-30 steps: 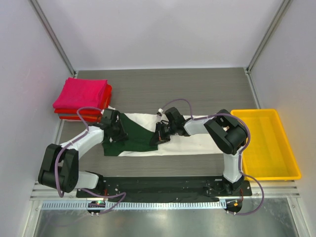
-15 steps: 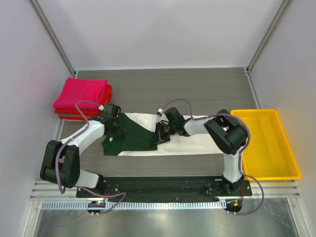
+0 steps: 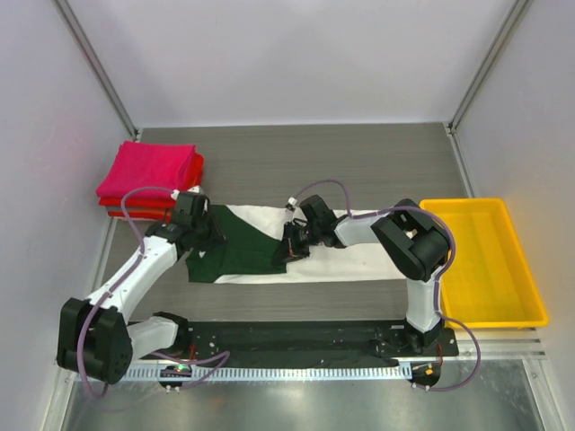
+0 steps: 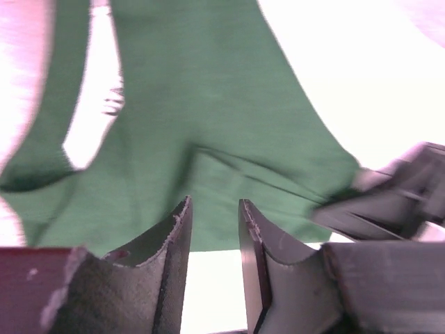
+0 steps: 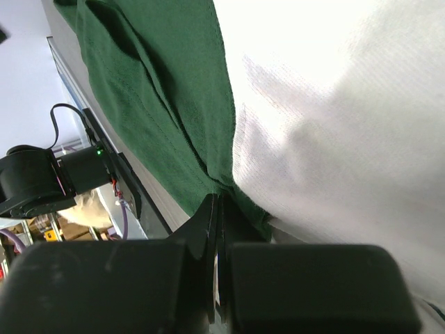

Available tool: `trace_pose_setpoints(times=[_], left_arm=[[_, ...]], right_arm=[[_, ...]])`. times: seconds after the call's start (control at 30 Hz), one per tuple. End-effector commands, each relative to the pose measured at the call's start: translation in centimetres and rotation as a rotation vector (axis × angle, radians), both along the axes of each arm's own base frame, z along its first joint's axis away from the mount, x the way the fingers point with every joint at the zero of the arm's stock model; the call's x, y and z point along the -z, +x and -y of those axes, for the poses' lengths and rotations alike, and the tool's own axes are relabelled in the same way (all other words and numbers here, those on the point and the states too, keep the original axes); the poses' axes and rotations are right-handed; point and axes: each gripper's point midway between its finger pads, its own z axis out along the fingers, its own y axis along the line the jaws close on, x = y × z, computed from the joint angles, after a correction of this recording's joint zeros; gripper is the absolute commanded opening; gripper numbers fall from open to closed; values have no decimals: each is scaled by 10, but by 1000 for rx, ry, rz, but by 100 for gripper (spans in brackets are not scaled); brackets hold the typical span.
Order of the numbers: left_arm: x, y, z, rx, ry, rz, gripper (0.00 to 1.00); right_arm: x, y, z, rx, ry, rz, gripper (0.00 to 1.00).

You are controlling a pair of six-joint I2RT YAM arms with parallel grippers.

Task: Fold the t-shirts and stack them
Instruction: Fold the tshirt

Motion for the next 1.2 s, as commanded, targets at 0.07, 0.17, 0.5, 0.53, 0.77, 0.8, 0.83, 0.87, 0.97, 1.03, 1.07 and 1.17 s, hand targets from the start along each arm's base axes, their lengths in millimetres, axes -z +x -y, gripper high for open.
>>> trace_pose_setpoints(times=[0.07,0.17,0.5,0.53,0.77,0.8,0.83,0.87,0.97,1.03,1.07,1.17], left_arm=[[-22,2,44,102,-229,29,25],[-7,-8,54,123,-270,-57,3],[60,-33,24,4,-151,-223,0],[65,-35,17,-17,-129,-235,0],[65,-37,-34,-155,116,-229,0],[60,-36,-37,-169,125,-211,0],[55,-34,-36,-171,115,-196,0],[51,-32,-35,-169,106,-182,0],[35,-27,-28,-150,63,-132,0],[22,-22,-22,-132,39,-96,0],[19,-22,-21,-129,36,-94,0],[0,-13,-14,-111,7,-38,0]], right_arm=[[7,2,3,14,-17,4,1],[6,1,2,13,-16,4,1],[9,1,2,14,-20,-2,1],[10,1,3,14,-22,-5,1],[6,1,4,18,-23,2,1],[3,1,3,19,-19,2,1],[0,1,3,18,-15,5,2],[-5,2,3,19,-10,9,6],[-30,6,4,26,-3,55,20],[-54,19,6,50,-4,129,24],[-58,21,13,67,-27,129,26],[-79,39,34,143,-46,186,27]])
